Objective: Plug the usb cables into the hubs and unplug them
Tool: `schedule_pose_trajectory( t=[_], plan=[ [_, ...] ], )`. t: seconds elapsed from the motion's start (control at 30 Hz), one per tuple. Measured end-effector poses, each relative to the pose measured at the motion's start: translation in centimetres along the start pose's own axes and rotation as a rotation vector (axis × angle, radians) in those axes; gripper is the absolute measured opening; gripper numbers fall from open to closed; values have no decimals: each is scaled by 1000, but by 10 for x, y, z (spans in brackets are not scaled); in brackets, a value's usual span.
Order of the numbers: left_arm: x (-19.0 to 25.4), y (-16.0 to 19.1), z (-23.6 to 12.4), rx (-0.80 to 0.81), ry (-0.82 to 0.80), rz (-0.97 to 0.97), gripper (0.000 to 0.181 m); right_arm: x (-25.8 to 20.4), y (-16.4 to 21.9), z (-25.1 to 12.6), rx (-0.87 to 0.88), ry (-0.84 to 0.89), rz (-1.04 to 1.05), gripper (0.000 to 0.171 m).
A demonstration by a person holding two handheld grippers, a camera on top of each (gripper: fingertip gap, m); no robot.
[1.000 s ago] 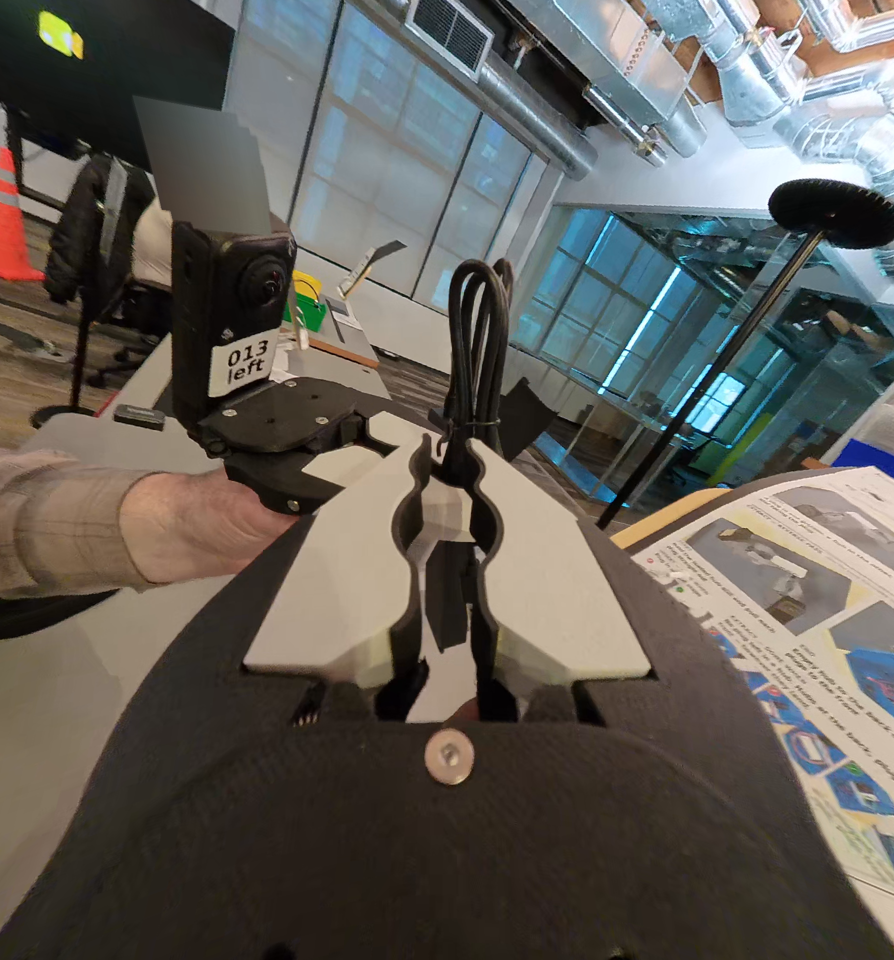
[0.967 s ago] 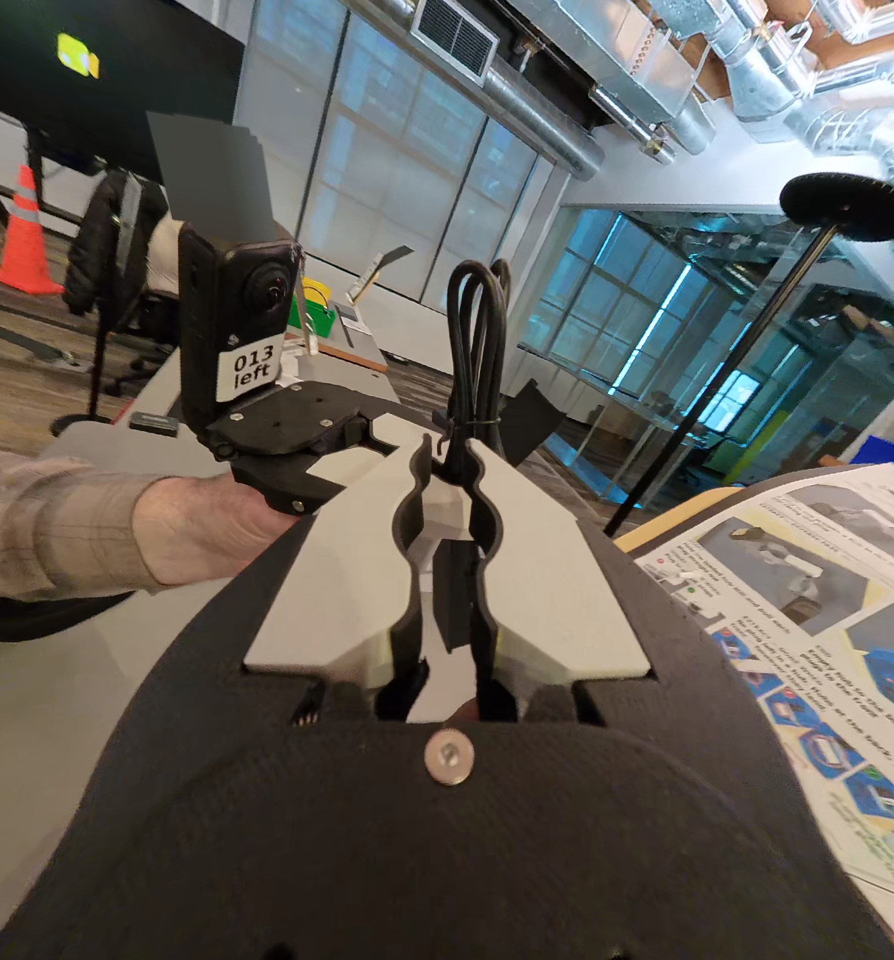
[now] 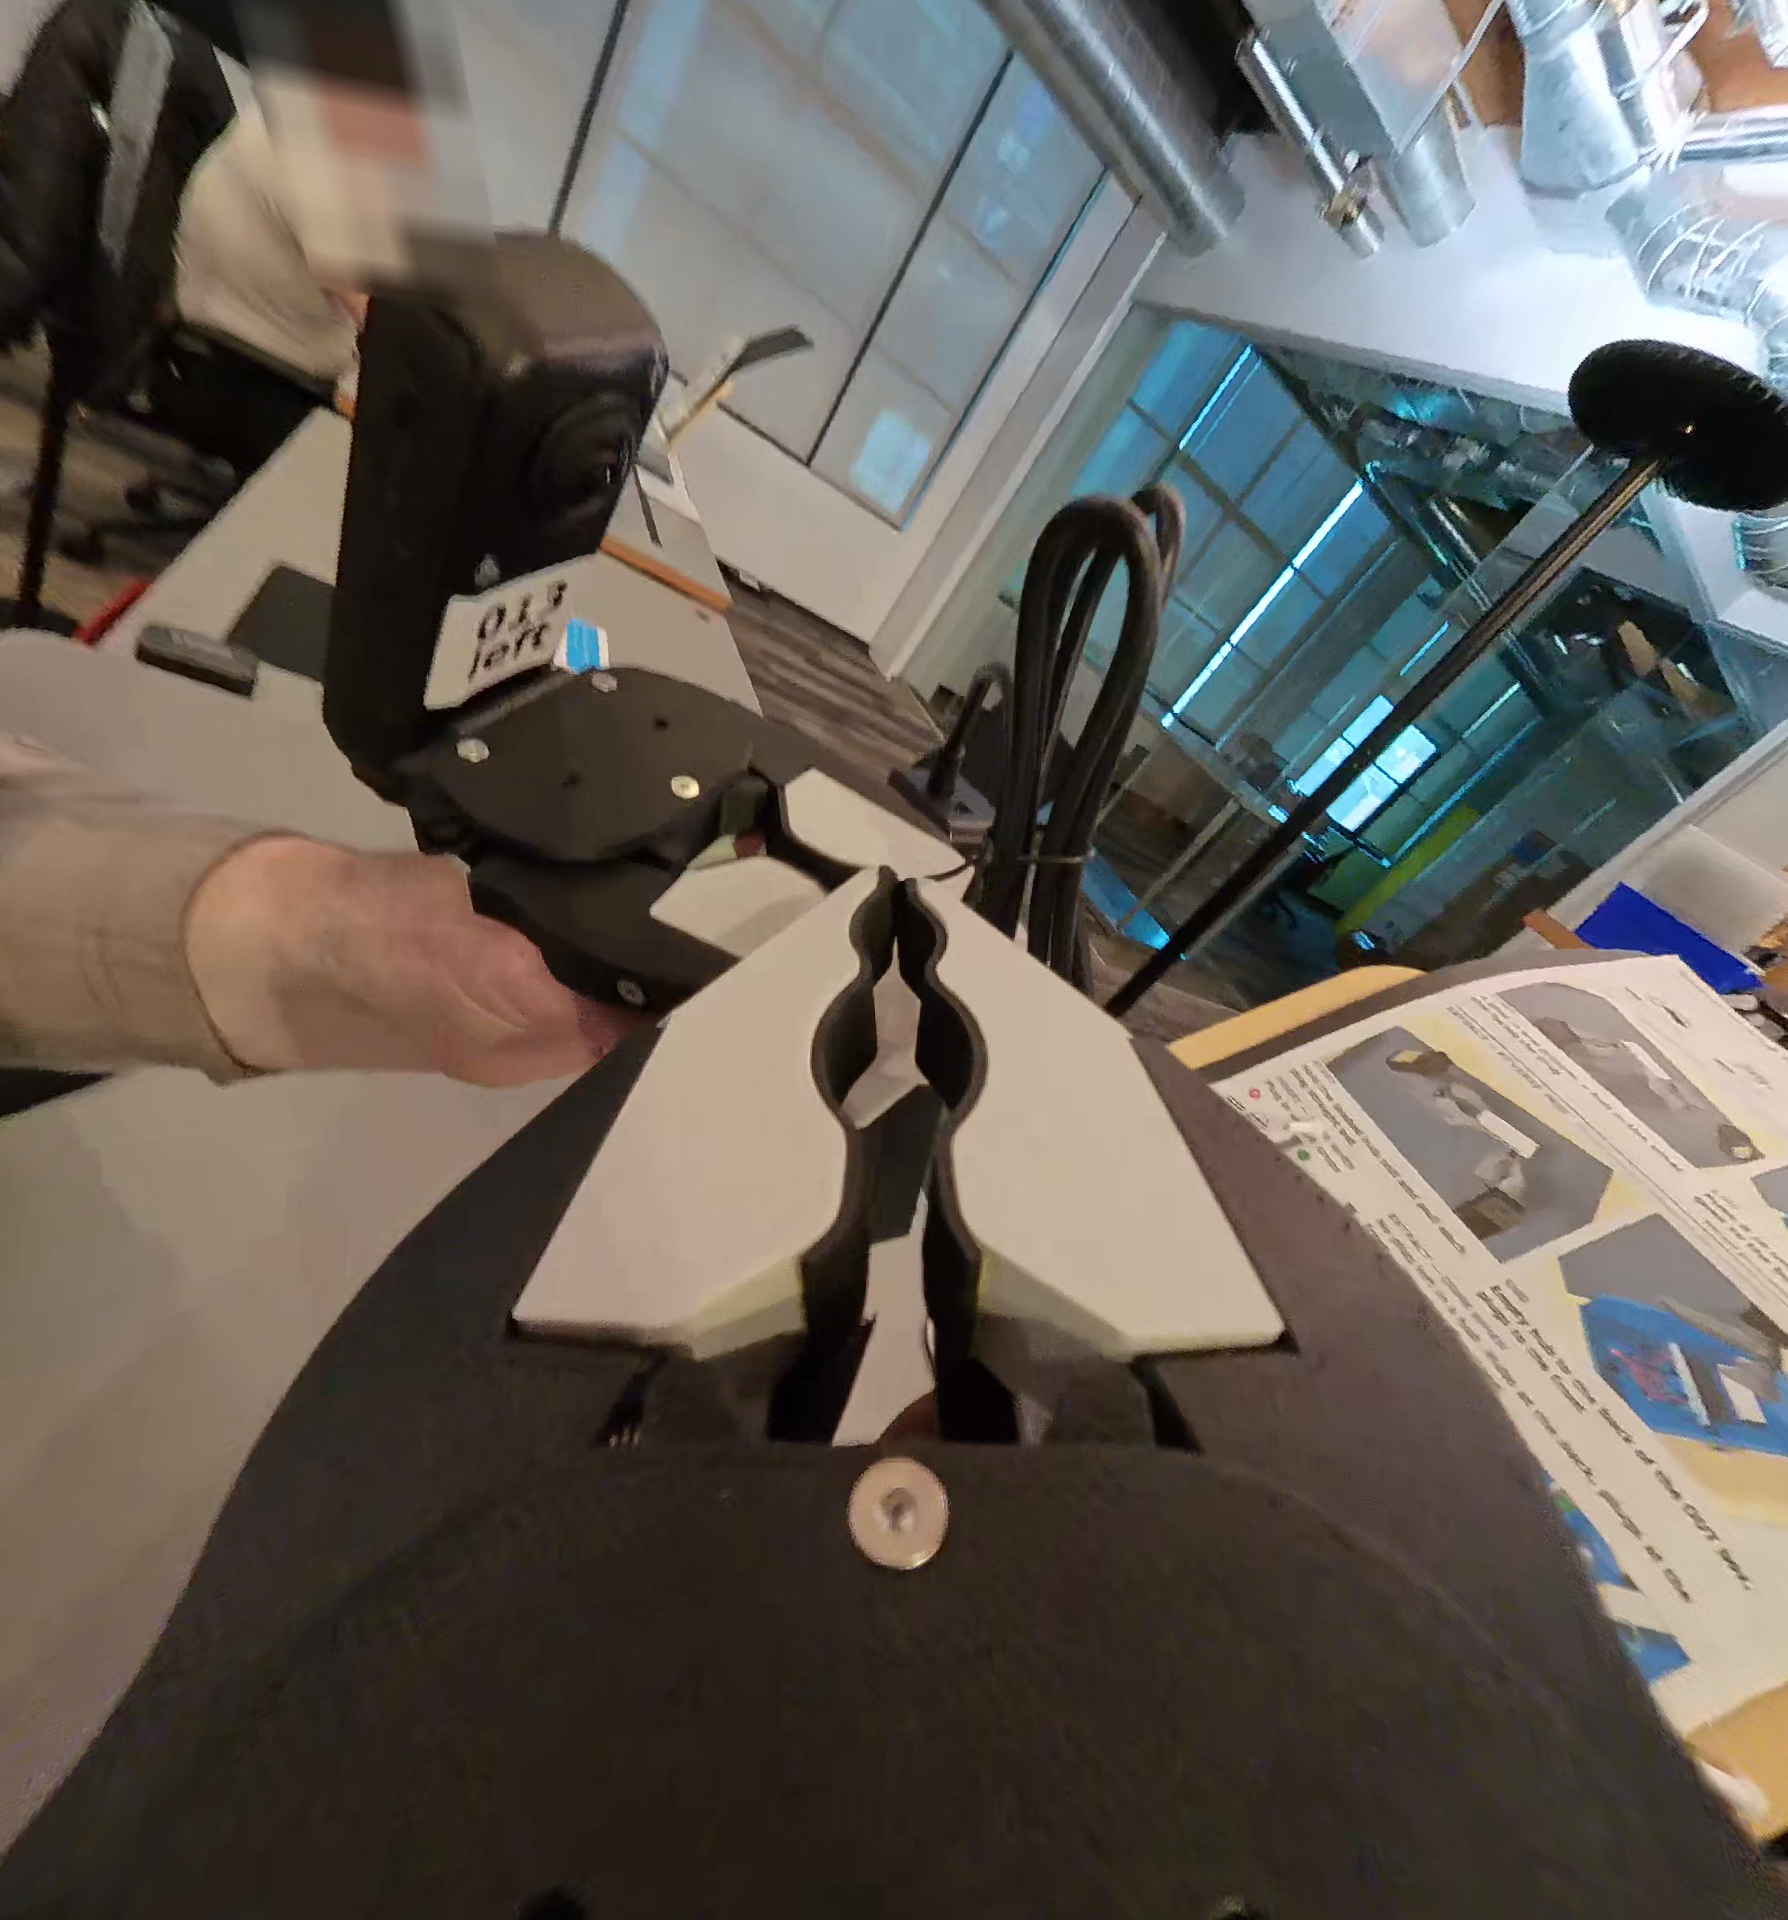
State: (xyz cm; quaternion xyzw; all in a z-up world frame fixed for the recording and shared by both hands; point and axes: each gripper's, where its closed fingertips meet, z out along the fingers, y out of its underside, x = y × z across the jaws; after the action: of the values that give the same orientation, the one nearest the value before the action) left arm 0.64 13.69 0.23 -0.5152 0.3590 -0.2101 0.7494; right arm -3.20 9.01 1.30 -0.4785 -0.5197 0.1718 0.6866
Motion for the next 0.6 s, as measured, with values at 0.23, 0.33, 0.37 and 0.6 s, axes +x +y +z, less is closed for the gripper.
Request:
schedule_pose_trajectory(
  t=[0.23, 0.33, 0.37, 0.6],
  plan=[
    [-2, -6, -2, 29, -1, -22, 5, 12, 9, -4, -73, 55, -42, 0],
    [-4, -6, -3, 30, -6, -19, 5, 22, 10, -8, -81, 99, -50, 0],
    [-4, -6, -3, 29, -5, -17, 5, 24, 10, -9, -79, 103, -41, 0],
    [5, 13, 6, -37, 49, -10, 5, 62, 14, -25, -31, 234, 37, 0]
  ],
)
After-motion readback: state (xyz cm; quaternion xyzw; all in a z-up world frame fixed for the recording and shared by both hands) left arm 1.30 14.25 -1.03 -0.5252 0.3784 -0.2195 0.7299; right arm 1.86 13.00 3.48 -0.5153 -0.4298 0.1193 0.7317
